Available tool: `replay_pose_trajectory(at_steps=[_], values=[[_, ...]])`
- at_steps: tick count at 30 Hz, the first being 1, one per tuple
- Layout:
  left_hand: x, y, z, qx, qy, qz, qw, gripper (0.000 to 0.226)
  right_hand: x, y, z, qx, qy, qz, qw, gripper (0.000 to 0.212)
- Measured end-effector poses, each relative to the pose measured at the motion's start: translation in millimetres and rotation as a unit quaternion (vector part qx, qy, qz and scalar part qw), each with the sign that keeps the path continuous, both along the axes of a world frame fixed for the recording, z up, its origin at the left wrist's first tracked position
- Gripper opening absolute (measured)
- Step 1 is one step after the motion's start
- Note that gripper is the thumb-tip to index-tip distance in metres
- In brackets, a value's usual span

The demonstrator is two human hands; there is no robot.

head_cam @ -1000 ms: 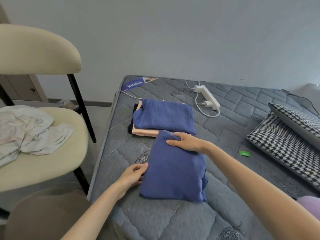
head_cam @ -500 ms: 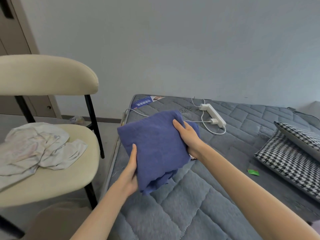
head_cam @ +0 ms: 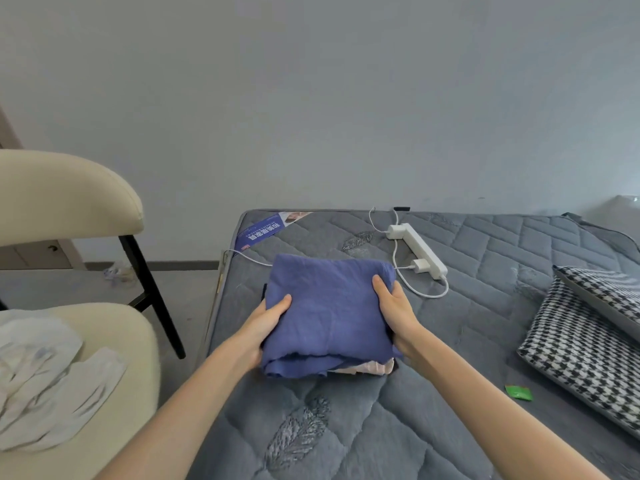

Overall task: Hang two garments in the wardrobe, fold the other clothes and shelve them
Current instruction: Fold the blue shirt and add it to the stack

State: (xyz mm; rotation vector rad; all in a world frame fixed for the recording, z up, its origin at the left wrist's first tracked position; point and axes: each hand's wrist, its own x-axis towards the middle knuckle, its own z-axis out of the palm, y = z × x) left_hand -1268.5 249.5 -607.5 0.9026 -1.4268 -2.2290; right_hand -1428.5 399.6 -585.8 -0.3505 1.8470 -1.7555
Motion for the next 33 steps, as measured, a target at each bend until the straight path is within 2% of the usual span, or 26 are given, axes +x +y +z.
replay_pose_trajectory(at_steps=[3,6,11,13,15,18,19,21,23,25,26,28,31,33], values=[[-28,-21,1,-0.014,-0.039,0.0,0.999,0.014,-22,-16,2,0.012,0.013,-0.023,1.0,0.022],[-50,-38,-5,-0.034,-0.052,-0.004,0.998,0.028,-38,-29,-6,0.037,0.035,-0.045,0.998,0.013],[-56,-44,-33,-0.147,-0.137,-0.014,0.98,0.054,-47,-28,-50,0.178,0.073,-0.05,0.98,0.029],[-53,-41,-39,-0.196,-0.159,0.001,0.968,0.064,-47,-22,-65,0.182,0.073,-0.057,0.979,0.035],[-53,-36,-40,-0.305,-0.193,0.015,0.933,0.065,-47,-17,-68,0.16,0.067,-0.073,0.982,0.034],[-62,-23,-32,-0.479,-0.23,-0.012,0.847,0.057,-44,-15,-61,0.182,0.118,-0.112,0.97,0.029],[-67,-19,-31,-0.522,-0.23,-0.037,0.821,0.055,-43,-16,-57,0.217,0.163,-0.13,0.954,0.025],[-78,-12,-31,-0.589,-0.243,-0.095,0.765,0.055,-39,-17,-48,0.312,0.289,-0.155,0.892,0.025],[-88,-7,-37,-0.618,-0.269,-0.136,0.726,0.055,-35,-21,-43,0.325,0.433,-0.124,0.831,0.029],[-95,-5,-46,-0.628,-0.299,-0.151,0.702,0.057,-30,-31,-42,0.29,0.533,-0.01,0.795,0.032],[-97,-4,-51,-0.632,-0.314,-0.153,0.692,0.058,-29,-37,-45,0.292,0.551,0.059,0.779,0.036],[-98,-5,-61,-0.637,-0.336,-0.154,0.677,0.06,-28,-47,-58,0.332,0.534,0.158,0.761,0.045],[-96,-12,-77,-0.642,-0.343,-0.161,0.666,0.063,-35,-49,-87,0.401,0.469,0.193,0.763,0.05],[-93,-17,-89,-0.638,-0.345,-0.169,0.667,0.066,-38,-45,-102,0.406,0.451,0.185,0.773,0.05]])
